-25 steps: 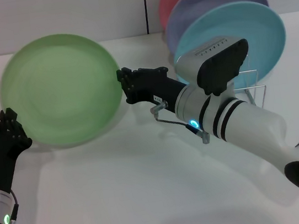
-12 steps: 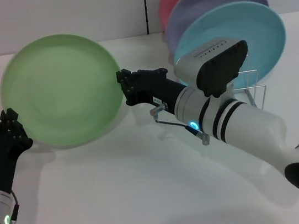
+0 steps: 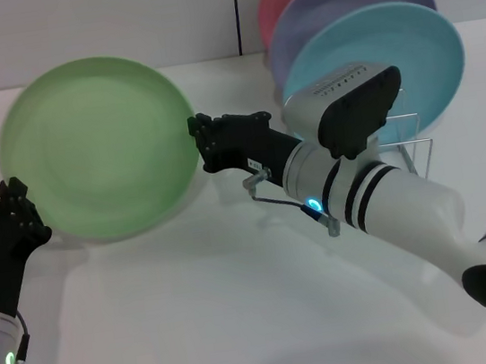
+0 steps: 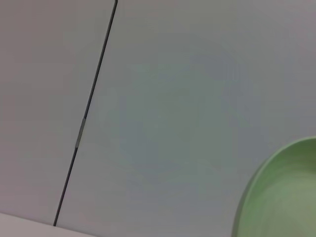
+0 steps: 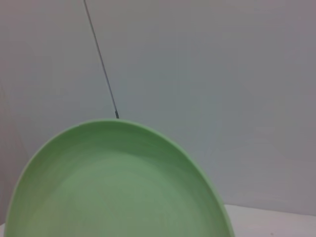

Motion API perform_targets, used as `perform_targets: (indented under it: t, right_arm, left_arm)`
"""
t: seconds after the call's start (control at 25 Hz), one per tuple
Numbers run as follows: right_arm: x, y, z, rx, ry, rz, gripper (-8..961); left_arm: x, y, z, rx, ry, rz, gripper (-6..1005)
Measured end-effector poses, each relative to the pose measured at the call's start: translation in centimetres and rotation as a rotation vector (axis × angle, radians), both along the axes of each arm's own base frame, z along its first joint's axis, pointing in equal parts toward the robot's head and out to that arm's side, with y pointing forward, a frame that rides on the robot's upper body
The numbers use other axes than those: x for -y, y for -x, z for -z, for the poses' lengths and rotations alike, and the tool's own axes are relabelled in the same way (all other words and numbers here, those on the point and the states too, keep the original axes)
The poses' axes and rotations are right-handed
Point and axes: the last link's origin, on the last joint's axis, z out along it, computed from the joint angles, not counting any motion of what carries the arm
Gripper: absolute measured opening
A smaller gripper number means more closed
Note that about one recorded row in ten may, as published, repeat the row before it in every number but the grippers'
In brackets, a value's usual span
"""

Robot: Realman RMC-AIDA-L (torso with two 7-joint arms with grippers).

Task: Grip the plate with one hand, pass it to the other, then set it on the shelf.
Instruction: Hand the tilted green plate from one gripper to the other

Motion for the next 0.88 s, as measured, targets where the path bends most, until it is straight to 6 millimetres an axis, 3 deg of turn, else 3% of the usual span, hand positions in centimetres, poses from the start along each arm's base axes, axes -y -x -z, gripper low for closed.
perform_targets:
  t: [0.88]
  right_arm:
    - [-0.04,0.33,0.15,0.01,0.009,-0.013,42]
  left_arm:
    - [0.11,-0.14,0.1,-0.006,0.009,0.015,146]
